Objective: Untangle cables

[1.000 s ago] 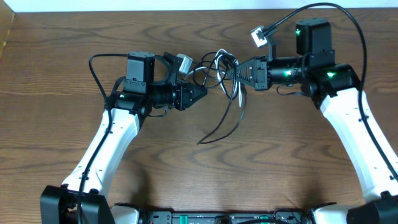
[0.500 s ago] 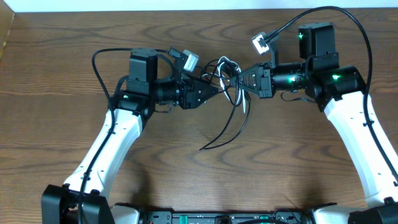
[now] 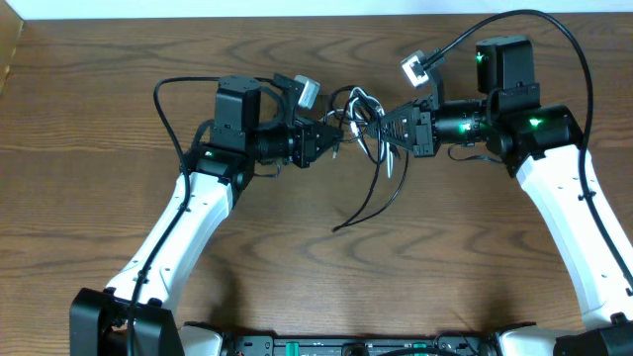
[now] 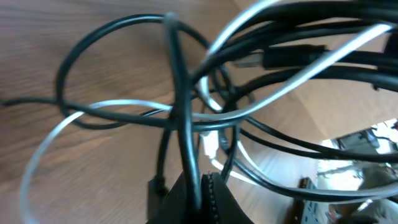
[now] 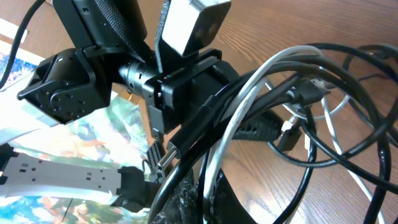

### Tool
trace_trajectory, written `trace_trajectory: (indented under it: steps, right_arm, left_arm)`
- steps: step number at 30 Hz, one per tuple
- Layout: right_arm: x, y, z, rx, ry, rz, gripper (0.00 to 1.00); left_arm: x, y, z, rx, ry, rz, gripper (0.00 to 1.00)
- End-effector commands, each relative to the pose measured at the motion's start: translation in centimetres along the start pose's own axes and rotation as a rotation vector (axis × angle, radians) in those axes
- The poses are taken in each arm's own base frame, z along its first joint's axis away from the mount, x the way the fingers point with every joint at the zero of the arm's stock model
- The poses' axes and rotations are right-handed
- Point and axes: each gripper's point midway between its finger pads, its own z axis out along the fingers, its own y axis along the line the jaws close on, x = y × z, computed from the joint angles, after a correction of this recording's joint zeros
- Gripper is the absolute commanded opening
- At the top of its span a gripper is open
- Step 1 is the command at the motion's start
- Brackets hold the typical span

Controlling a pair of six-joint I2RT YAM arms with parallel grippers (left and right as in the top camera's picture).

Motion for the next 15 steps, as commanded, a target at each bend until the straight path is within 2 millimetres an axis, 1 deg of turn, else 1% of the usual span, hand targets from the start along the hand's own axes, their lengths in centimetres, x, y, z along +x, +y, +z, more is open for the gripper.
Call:
trace_trajectory:
  steps: [1,3,4,5,6,8,9,12,13,14,15]
  right_arm:
    - [-0.8,0.5,-1.0,0.027,-0.026,-0.042,0.01]
    - [-0.5,-1.5,-1.4,0.132,-0.021,-0.003,0.01]
    - [0.0,-2.9,-1.9,0.209,-0.015,0.030,0.01]
    - [0.2,-3.7,-2.2,0.248,-0.011,0.048,0.01]
    - [0.5,-4.9,-2.9,0.309,-0.009,0.074,0.01]
    - [0.9,-6.4,-4.1,0.377,-0.012,0.113,0.01]
    - [1.1,-7.5,-5.1,0.431,-0.016,0.140,0.01]
    - [1.9,-9.8,-7.2,0.551,-0.016,0.197,0.01]
    - [2.6,-10.9,-8.2,0.620,-0.006,0.228,0.06]
    - [2.7,-11.1,-8.5,0.639,-0.004,0.238,0.14]
    - [3.4,-12.1,-9.4,0.709,0.003,0.277,0.41]
  left_arm:
    - [-0.4,2.4,0.0,-0.122,-0.028,-0.025,0.07]
    - [-0.9,3.2,-0.7,-0.152,-0.049,-0.030,0.07]
    - [-1.3,3.7,-1.4,-0.164,-0.067,-0.047,0.08]
    - [-1.6,4.1,-2.0,-0.176,-0.083,-0.063,0.07]
    - [-2.0,4.5,-2.9,-0.190,-0.102,-0.080,0.08]
    - [-2.8,5.1,-4.5,-0.210,-0.138,-0.092,0.07]
    - [-3.0,5.5,-5.4,-0.225,-0.153,-0.105,0.07]
    - [-3.3,5.9,-7.6,-0.260,-0.184,-0.128,0.08]
    - [-3.4,5.8,-8.4,-0.271,-0.195,-0.129,0.07]
    - [-3.5,5.8,-8.8,-0.278,-0.202,-0.128,0.07]
    - [-3.6,5.7,-9.2,-0.282,-0.210,-0.126,0.08]
